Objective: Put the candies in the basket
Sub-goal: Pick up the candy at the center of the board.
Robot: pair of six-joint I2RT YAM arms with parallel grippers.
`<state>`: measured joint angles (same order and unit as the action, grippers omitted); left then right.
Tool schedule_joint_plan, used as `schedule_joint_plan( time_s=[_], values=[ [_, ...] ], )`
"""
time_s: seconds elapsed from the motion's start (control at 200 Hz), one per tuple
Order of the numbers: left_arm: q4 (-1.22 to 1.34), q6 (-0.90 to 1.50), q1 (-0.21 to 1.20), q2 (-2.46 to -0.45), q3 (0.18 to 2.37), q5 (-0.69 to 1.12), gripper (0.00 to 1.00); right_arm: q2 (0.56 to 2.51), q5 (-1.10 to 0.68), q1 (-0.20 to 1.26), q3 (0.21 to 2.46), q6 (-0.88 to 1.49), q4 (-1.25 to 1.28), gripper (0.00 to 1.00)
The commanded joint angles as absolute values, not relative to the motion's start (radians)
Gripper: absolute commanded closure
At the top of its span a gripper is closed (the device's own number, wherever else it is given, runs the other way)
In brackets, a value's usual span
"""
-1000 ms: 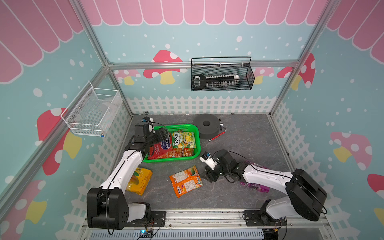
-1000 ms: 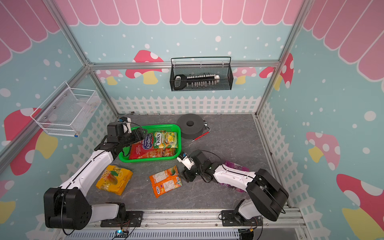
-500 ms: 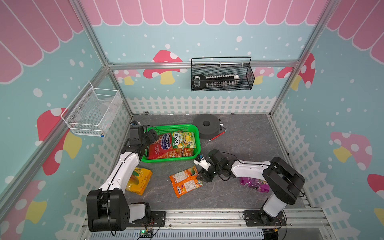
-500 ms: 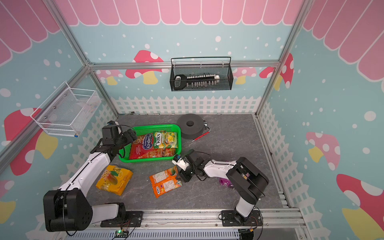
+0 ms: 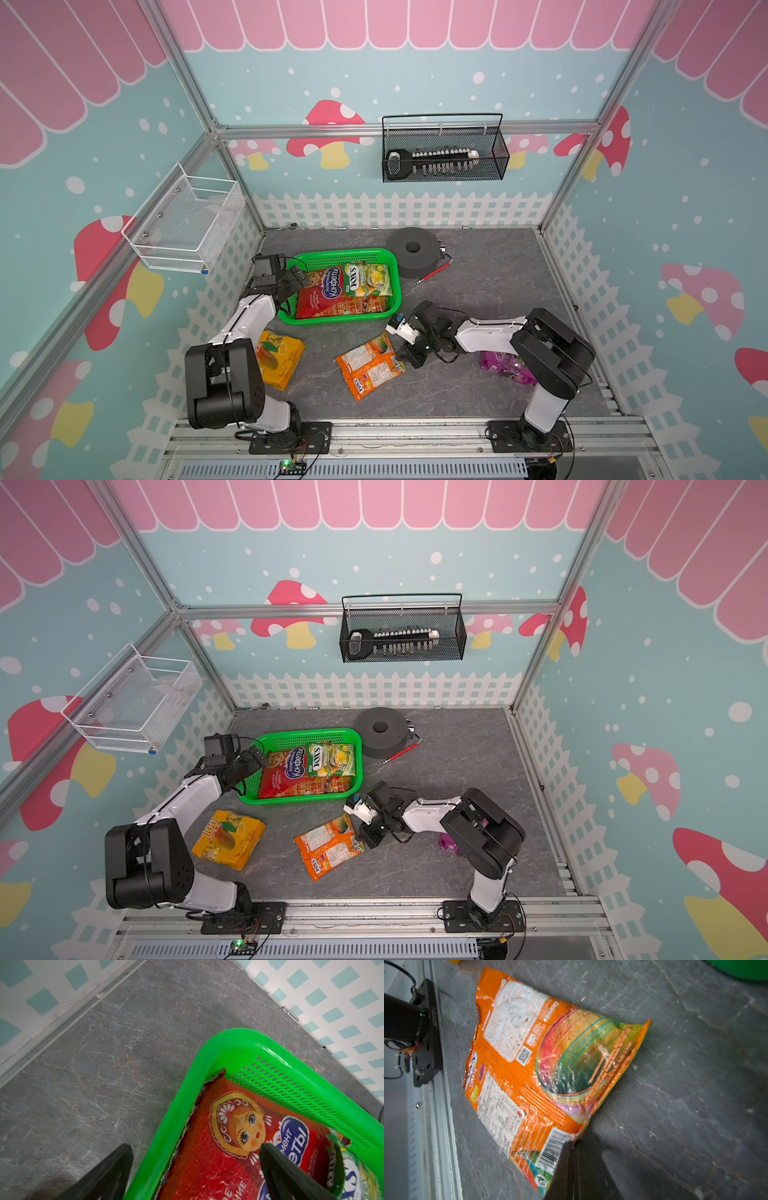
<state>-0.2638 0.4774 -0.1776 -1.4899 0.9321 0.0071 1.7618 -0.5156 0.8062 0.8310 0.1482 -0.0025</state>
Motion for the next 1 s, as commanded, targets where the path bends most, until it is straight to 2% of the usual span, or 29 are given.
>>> schedule_joint_plan(
  time_s=[0.0, 0.36, 0.495, 0.585, 0.655, 0.74, 0.775, 0.85, 0.92, 0.995],
  values=[
    [-0.256, 0.458, -0.183, -1.516, 0.957, 0.076, 0.03, 1.719, -0.51, 0.809, 0.8, 0.148, -0.03, 1.0],
    [-0.25, 0.416, -0.146, -1.6, 0.95, 0.219, 0.46, 1.487, -0.392, 0.808, 0.751, 0.177, -0.109, 1.0],
    [-0.252, 0.404, -0.115, -1.607, 0.939, 0.222, 0.55, 1.398, -0.431, 0.808, 0.744, 0.172, -0.146, 1.0],
    [-0.26, 0.383, -0.103, -1.606, 0.933, 0.223, 0.66, 1.334, -0.423, 0.807, 0.757, 0.163, -0.179, 1.0],
    [-0.266, 0.366, -0.094, -1.602, 0.924, 0.205, 0.68, 1.28, -0.409, 0.807, 0.773, 0.157, -0.202, 1.0],
    [-0.267, 0.343, -0.09, -1.593, 0.911, 0.176, 0.71, 1.217, -0.349, 0.805, 0.806, 0.149, -0.239, 1.0],
    [-0.267, 0.333, -0.089, -1.592, 0.909, 0.166, 0.76, 1.194, -0.317, 0.803, 0.824, 0.147, -0.255, 1.0],
    [-0.266, 0.29, -0.09, -1.588, 0.906, 0.173, 0.8, 1.148, -0.23, 0.796, 0.857, 0.142, -0.287, 1.0],
    [-0.264, 0.263, -0.09, -1.585, 0.9, 0.176, 0.91, 1.104, -0.148, 0.792, 0.879, 0.14, -0.295, 1.0],
    [-0.26, 0.236, -0.085, -1.582, 0.893, 0.186, 0.95, 1.057, -0.058, 0.788, 0.89, 0.143, -0.288, 1.0]
  ],
)
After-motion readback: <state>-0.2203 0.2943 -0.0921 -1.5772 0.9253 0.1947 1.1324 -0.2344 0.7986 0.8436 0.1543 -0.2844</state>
